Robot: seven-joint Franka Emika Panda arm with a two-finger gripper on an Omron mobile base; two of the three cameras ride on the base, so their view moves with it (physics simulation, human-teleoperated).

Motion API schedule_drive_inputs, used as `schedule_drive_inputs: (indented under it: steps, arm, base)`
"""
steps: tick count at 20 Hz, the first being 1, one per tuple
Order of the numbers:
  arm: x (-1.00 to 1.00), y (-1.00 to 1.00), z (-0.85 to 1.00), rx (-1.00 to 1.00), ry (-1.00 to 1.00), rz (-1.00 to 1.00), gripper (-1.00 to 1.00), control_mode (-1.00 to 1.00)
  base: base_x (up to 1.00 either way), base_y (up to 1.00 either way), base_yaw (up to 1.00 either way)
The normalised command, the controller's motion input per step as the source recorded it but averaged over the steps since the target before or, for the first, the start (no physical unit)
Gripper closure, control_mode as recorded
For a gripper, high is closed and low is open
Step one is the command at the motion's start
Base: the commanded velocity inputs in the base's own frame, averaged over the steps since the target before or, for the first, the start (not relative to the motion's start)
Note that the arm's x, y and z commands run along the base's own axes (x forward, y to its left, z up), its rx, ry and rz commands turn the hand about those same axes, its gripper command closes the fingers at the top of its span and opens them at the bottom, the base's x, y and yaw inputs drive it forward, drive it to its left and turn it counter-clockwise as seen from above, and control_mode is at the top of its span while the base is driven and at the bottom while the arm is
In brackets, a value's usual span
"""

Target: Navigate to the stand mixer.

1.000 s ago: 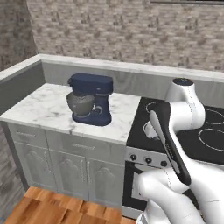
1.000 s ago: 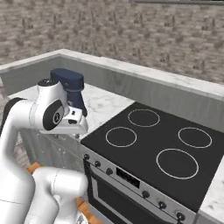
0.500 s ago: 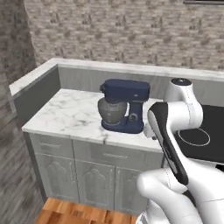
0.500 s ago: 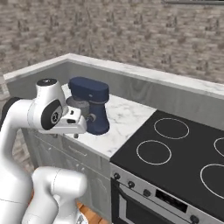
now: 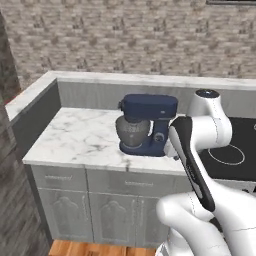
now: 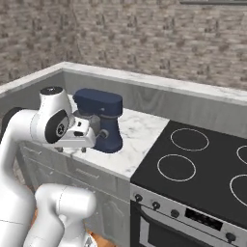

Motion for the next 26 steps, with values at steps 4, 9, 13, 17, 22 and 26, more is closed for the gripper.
schedule_drive_inputs:
  steps: [4, 9, 13, 17, 22, 26]
  arm:
    - [0.0, 0.0, 0.0, 0.0, 0.0, 0.0, -1.0, 1.0]
    - [0.0, 0.0, 0.0, 0.0, 0.0, 0.0, -1.0, 1.0]
    - [0.0, 0.0, 0.0, 0.0, 0.0, 0.0, -1.0, 1.0]
    - [0.0, 0.0, 0.0, 0.0, 0.0, 0.0, -1.0, 1.0]
    - [0.0, 0.0, 0.0, 0.0, 0.0, 0.0, -1.0, 1.0]
    - [0.0, 0.0, 0.0, 0.0, 0.0, 0.0, -1.0, 1.0]
  base:
    - [0.3, 0.4, -0.31]
    - [0.3, 0.4, -0.31]
    - [0.3, 0.41, -0.31]
    - [0.27, 0.4, -0.29]
    - [0.37, 0.38, -0.26]
    - [0.5, 0.41, -0.22]
